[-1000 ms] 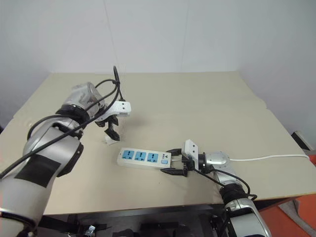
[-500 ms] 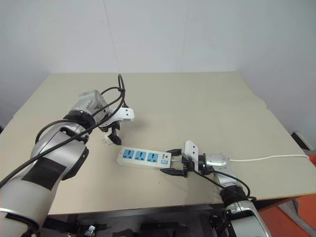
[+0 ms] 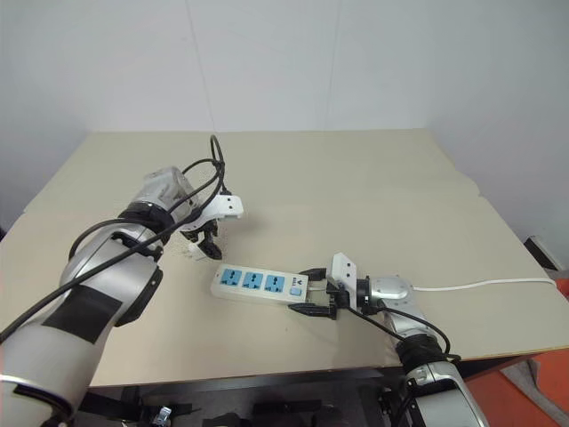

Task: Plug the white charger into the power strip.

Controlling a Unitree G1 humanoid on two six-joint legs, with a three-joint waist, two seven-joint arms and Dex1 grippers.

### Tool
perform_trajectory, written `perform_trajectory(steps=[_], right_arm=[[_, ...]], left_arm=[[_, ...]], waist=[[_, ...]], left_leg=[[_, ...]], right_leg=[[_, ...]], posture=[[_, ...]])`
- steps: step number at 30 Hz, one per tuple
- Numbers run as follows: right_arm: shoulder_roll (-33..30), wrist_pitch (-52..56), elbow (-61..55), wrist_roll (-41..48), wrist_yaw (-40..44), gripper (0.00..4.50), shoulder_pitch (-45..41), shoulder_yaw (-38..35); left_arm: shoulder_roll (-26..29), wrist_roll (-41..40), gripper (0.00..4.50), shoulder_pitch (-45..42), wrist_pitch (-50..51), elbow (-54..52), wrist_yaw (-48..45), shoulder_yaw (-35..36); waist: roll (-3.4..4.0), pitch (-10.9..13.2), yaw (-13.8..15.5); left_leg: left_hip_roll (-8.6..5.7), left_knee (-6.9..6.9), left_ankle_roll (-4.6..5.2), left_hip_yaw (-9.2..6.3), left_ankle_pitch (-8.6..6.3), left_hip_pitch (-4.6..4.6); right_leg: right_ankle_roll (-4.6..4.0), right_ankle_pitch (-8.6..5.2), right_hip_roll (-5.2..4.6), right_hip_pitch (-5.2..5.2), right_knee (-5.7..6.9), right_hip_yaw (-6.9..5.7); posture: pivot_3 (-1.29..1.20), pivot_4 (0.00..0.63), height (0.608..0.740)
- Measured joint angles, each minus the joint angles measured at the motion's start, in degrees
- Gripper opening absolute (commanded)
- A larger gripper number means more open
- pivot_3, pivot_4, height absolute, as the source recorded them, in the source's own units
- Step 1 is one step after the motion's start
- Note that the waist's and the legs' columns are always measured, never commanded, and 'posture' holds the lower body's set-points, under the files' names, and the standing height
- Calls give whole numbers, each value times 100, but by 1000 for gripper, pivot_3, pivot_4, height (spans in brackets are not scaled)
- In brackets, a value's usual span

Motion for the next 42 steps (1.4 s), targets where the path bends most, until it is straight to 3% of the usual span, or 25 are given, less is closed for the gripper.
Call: perform_trajectory(steps=[5,19,26,32,36,38,42], right_arm=[[2,21,-22,-35,-42,3445,4,2],[-18,27,-131,-57,-72,3445,54,3],[-37,39,-219,-58,-76,3445,94,27],[-64,111,-234,-58,-93,3445,104,22],[-41,115,-226,-60,-96,3445,79,57],[-41,114,-204,-59,-71,3445,54,74],[-47,113,-107,-59,-47,3445,-7,74]], left_arm=[[-7,6,1032,31,29,17,139,4],[26,-85,1019,-86,-234,16,58,207],[919,-729,1019,-956,-835,-423,-1503,894],[1384,-2485,1019,-815,-661,-882,-1999,1802],[1204,-4309,1019,401,-273,-1883,-2009,2966],[1044,-5060,1019,1309,-88,-2715,-2007,3174],[573,-5702,1019,2516,187,-3627,-2015,3228]], waist=[[0,0,2],[-1,0,2],[0,0,-7],[0,0,15],[5,-3,-12],[5,-3,-19],[5,-3,-2]], left_leg=[[0,0,0,0,0,4],[-1,-1,0,0,0,-2],[0,-4,0,1,0,-1],[1,1,0,-2,0,4],[7,1,0,-8,0,6],[7,2,-1,-20,0,10],[4,12,-6,-13,3,9]], right_leg=[[0,0,0,3,0,0],[0,0,-1,-1,0,-1],[0,0,0,0,0,-1],[1,0,-7,5,1,-3],[-1,1,-6,2,19,-1],[-1,1,-10,-2,33,1],[-1,1,-10,1,39,-1]], posture=[[0,150,740],[0,150,740],[0,150,740],[0,150,740],[0,150,740],[0,150,740],[0,150,740]])
